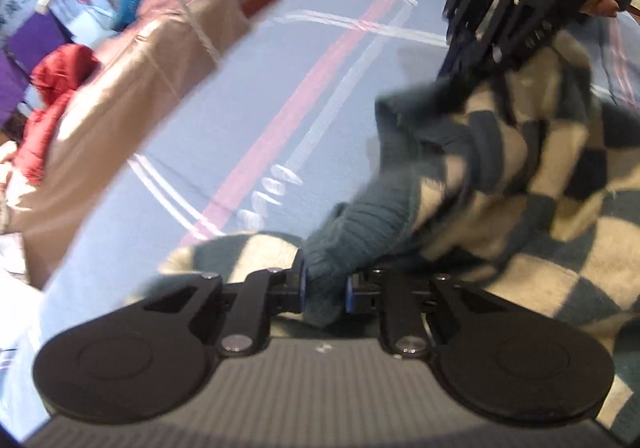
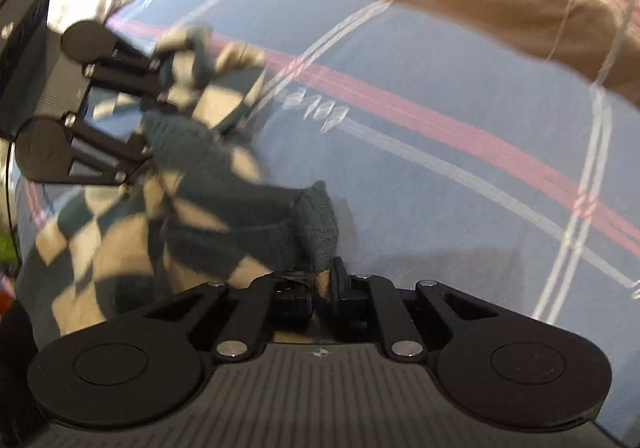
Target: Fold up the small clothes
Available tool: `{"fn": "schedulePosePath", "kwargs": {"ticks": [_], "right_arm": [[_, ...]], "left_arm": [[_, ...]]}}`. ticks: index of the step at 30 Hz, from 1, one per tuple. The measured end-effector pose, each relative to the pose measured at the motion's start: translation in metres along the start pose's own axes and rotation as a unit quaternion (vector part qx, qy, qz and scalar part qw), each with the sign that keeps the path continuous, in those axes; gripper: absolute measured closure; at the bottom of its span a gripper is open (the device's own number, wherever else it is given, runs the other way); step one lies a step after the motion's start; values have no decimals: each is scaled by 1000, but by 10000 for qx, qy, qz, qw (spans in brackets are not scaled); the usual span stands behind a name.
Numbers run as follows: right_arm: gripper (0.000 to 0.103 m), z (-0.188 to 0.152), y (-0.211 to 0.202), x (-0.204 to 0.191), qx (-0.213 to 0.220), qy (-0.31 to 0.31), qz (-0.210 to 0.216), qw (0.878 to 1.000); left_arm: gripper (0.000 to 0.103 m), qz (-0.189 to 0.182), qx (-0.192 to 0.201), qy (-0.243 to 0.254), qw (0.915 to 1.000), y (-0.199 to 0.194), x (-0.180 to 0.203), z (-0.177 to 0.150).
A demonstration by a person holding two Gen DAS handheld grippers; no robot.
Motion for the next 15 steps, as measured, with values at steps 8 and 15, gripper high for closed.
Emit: {"fn": "schedulePosePath", "kwargs": {"ticks": [8, 15], "right_arm": [[89, 98, 3, 54, 1267, 136, -1352, 9826], [56, 115, 60, 89, 951, 474, -1805, 9778]], "left_arm": [[88, 1165, -97, -804, 9899, 40, -92, 64], [39, 1811, -904, -1216, 9717, 114, -136, 86]]}}
Point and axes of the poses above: each gripper's, at about its wrist camera, not at the fingertips, and y roughly the way its jaws point, x to its right, z to its top, the point moved 3 cm from there along y, roughly the way its jaws point, and after that the axes turned 3 degrees about y, right-handed, at the moved point
